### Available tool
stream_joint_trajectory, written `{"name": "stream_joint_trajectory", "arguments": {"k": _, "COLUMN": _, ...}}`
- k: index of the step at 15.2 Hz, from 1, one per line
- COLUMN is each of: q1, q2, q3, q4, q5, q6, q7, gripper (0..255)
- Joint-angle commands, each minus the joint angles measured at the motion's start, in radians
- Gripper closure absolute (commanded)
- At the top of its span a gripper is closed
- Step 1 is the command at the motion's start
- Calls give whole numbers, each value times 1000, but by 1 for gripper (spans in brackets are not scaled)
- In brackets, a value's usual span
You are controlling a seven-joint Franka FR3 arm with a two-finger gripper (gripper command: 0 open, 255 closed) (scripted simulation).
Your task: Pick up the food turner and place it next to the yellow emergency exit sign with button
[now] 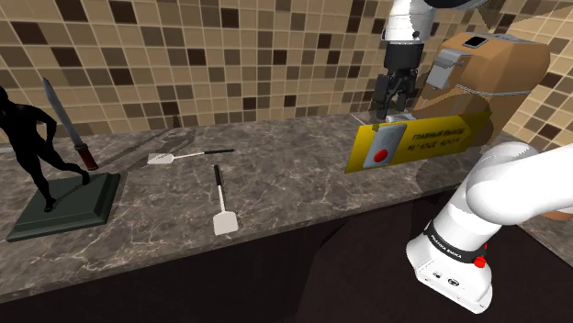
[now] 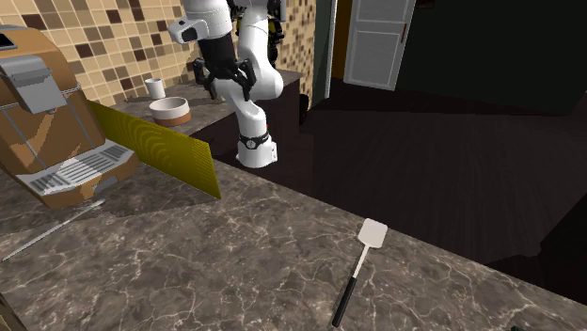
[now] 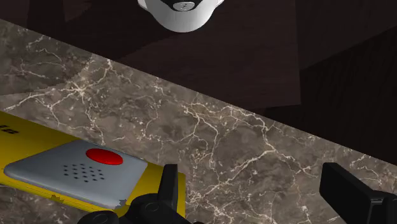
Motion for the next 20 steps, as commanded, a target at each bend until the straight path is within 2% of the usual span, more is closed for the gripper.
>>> {"name": "stream_joint_trajectory", "arguments": {"k": 1, "q1": 0, "q2": 0, "q3": 0, "q4": 0, "q5": 0, "q6": 0, "q7": 0, "gripper": 0}}
{"name": "stream_joint_trajectory", "arguments": {"k": 6, "q1": 26, "q2": 64, "q3": 105, "q4": -41, "q5": 78, "q6": 145, "q7": 131, "gripper": 0}}
{"name": "stream_joint_trajectory", "arguments": {"k": 12, "q1": 48, "q2": 198, "q3": 230, "q4": -38, "q5": 139, "q6": 329, "q7": 286, "gripper": 0}}
{"name": "stream_joint_trajectory", "arguments": {"k": 16, "q1": 49, "q2": 318, "q3": 314, "q4": -5, "q5": 151, "q6": 449, "q7": 393, "gripper": 0}}
{"name": "stream_joint_trajectory", "arguments": {"k": 20, "q1": 41, "q2": 457, "q3": 393, "q4": 52, "q5": 125, "q6": 560, "q7": 512, "gripper": 0}}
